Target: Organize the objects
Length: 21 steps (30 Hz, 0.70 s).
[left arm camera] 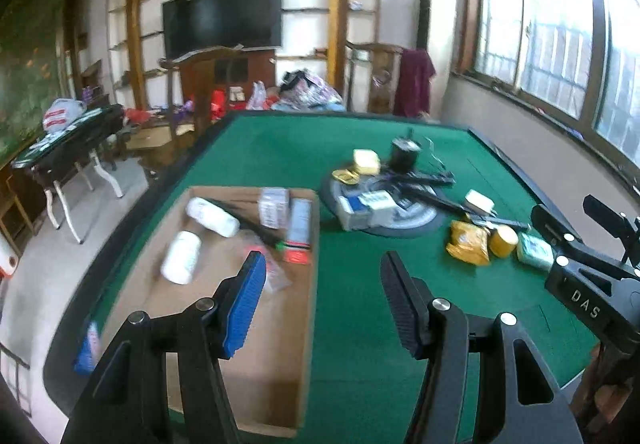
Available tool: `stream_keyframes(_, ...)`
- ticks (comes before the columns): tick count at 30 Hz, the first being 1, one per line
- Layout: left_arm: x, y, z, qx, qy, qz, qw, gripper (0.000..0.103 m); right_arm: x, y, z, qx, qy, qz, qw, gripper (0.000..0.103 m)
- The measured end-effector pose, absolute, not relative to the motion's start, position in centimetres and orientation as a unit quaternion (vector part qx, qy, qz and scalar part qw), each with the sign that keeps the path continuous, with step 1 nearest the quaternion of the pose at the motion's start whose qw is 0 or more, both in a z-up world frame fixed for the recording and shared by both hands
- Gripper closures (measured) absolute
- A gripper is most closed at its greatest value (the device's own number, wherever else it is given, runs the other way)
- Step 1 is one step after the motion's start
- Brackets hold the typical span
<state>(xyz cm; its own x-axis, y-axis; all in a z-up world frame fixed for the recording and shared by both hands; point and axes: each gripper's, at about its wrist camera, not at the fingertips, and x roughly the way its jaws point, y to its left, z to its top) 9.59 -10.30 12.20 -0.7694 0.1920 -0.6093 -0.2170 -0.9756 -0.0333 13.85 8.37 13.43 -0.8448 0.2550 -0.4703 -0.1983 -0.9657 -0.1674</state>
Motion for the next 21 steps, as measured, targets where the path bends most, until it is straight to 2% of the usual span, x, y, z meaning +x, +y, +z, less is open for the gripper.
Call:
stream_keyframes(3,8.7,-7.4,10.8,-0.351,0.031,0.928,0.121,0.050,12.3,10.3,11.3,-0.306,-0.051,0.943,0.118,0.021)
stream_keyframes(9,6.8,-2.7,7.6,-0.400,0.044,0.905,0.137,0.050,9.6,14.5,6.3,-0.412,0.019,0.906,0.100,0.021)
stream_keyframes(15,4.4,-0.9,6.8,-0.430,0.049,0.889,0.150,0.050,9.3,18.8,6.8,-0.419,0.047,0.901,0.100,0.021)
stream_keyframes(21,2.5,1.3,6.6,-0.434,0.057,0.877,0.196,0.050,7.5,27.7,6.7,-0.423,0.140,0.890,0.099,0.021)
